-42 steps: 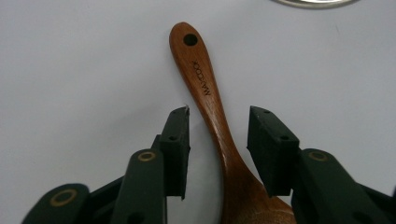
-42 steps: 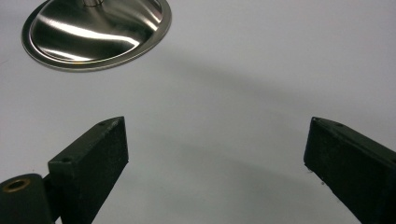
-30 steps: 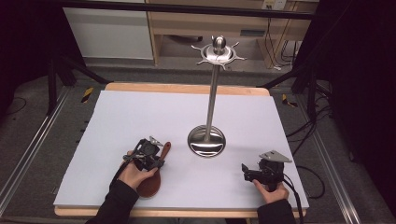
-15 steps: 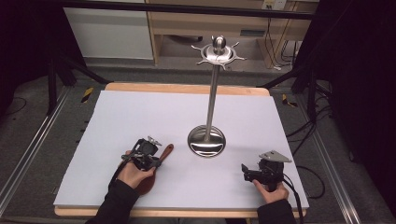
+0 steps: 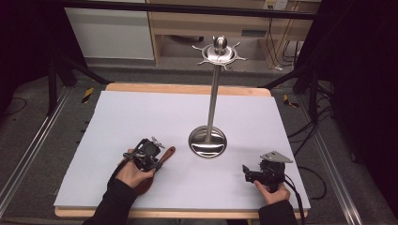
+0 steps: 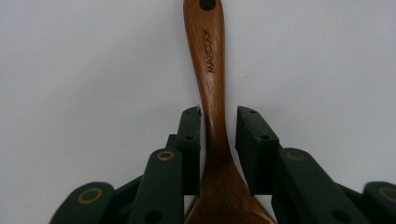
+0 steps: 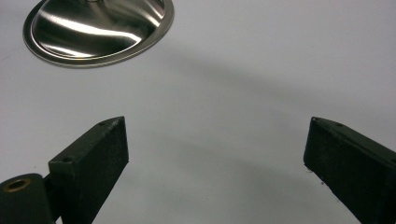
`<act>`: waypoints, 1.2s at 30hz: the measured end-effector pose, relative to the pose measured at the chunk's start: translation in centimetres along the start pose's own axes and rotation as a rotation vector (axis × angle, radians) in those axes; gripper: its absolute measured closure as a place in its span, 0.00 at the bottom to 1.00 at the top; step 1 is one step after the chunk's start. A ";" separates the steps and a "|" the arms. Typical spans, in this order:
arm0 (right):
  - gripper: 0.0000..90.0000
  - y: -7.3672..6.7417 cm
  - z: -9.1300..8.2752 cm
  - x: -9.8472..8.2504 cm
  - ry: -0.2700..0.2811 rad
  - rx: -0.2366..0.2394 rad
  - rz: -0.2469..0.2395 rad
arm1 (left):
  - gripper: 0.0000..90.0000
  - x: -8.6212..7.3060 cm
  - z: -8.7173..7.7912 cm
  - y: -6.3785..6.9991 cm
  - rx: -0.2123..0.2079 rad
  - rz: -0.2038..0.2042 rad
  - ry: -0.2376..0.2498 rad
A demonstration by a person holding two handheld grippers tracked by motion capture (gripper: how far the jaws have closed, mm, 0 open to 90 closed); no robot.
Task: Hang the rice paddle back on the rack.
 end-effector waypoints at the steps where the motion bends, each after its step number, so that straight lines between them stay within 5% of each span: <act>1: 0.08 0.0 0.0 0.0 -0.001 0.001 0.000 | 0.77 0.0 0.1 0.0 0.002 0.001 -0.012; 16: 0.08 0.1 0.1 0.0 -0.005 0.007 0.004 | 0.81 0.6 0.6 -0.2 -0.034 -0.012 -0.083; 36: 0.08 0.1 0.2 0.0 -0.019 0.009 0.008 | 0.85 0.9 0.7 -0.7 -0.066 -0.030 -0.106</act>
Point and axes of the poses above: each handheld gripper's, and its own axes: z roughly forward along the jaws, x roughly out of its top, y roughly to its right, the point moved 1 cm from there along z, roughly forward along the jaws, and after that the axes turned 10 degrees about z, right-handed, at the moved point
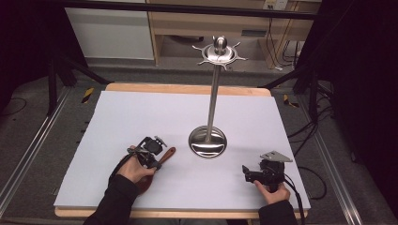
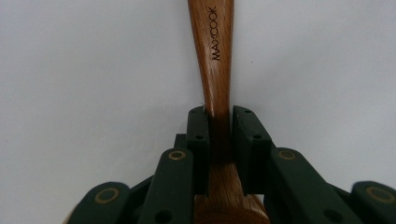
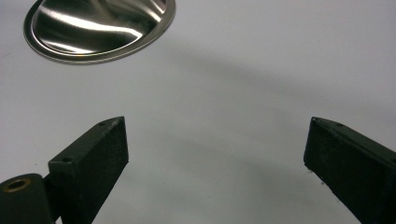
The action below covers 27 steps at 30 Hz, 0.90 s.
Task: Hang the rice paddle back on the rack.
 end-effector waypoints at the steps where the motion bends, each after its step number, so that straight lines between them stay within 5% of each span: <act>1: 0.08 0.0 0.0 0.0 -0.001 0.000 -0.003 | 0.85 0.0 0.0 0.0 0.000 0.000 0.000; 9: 0.08 0.0 0.1 0.0 -0.005 0.002 0.001 | 0.86 -0.3 -0.3 0.0 0.016 0.012 0.020; 27: 0.08 0.1 0.0 0.0 -0.003 0.002 0.010 | 0.86 -2.3 -3.9 0.6 0.049 -0.004 0.199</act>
Point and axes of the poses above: each handheld gripper's, and its own axes: z roughly forward along the jaws, x roughly out of its top, y roughly to its right, the point moved 1 cm from there along z, roughly forward along the jaws, and after that the axes turned 10 degrees about z, right-handed, at the moved point
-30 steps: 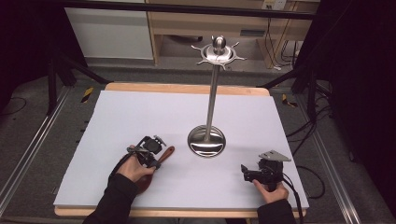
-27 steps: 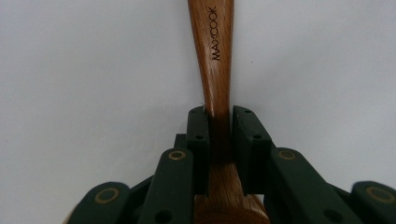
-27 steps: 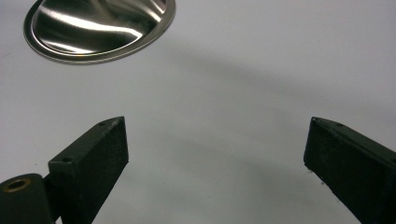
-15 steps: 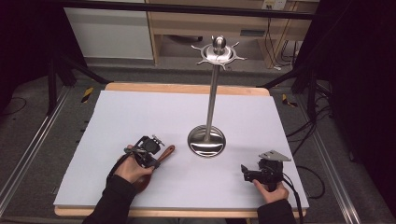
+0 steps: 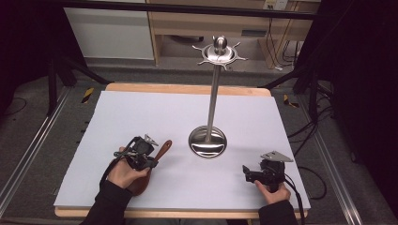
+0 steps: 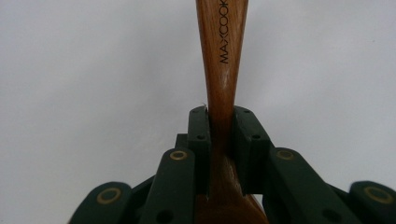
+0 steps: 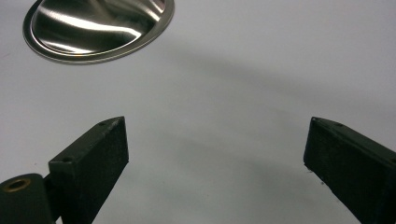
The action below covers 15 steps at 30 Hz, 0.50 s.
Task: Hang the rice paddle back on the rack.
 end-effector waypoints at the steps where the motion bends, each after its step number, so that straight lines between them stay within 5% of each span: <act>1: 0.08 0.0 0.0 0.0 -0.001 -0.002 0.001 | 0.86 -0.1 -0.2 0.0 0.002 0.001 0.010; 15: 0.08 0.1 -0.1 0.0 0.001 0.001 -0.001 | 0.86 -1.7 -2.0 -0.1 0.020 -0.036 0.126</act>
Point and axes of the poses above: each handheld gripper's, and its own axes: z roughly forward along the jaws, x roughly out of its top, y roughly to its right, the point moved 1 cm from there along z, roughly forward along the jaws, and after that the axes turned 10 degrees about z, right-handed, at the moved point
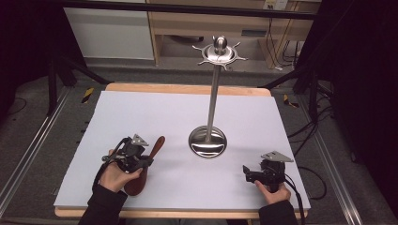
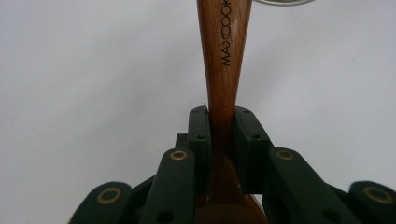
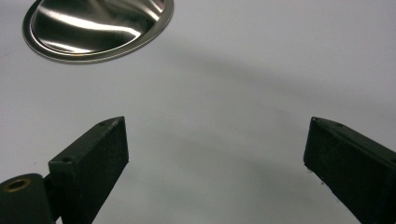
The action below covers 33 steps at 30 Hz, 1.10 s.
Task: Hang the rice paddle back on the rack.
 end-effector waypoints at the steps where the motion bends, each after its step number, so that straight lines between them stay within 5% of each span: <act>1: 0.08 0.0 0.0 0.0 0.000 0.000 0.000 | 0.86 0.0 0.0 0.0 0.000 0.000 0.000; 33: 0.08 0.3 -0.3 -0.1 0.008 -0.002 -0.011 | 0.87 -1.8 -5.6 -1.4 0.151 -0.069 0.344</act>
Point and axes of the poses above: each handheld gripper's, and its own axes: z roughly forward along the jaws, x roughly out of its top, y roughly to its right, the point moved 1 cm from there along z, roughly forward along the jaws, and after that the axes turned 10 degrees about z, right-handed, at the moved point
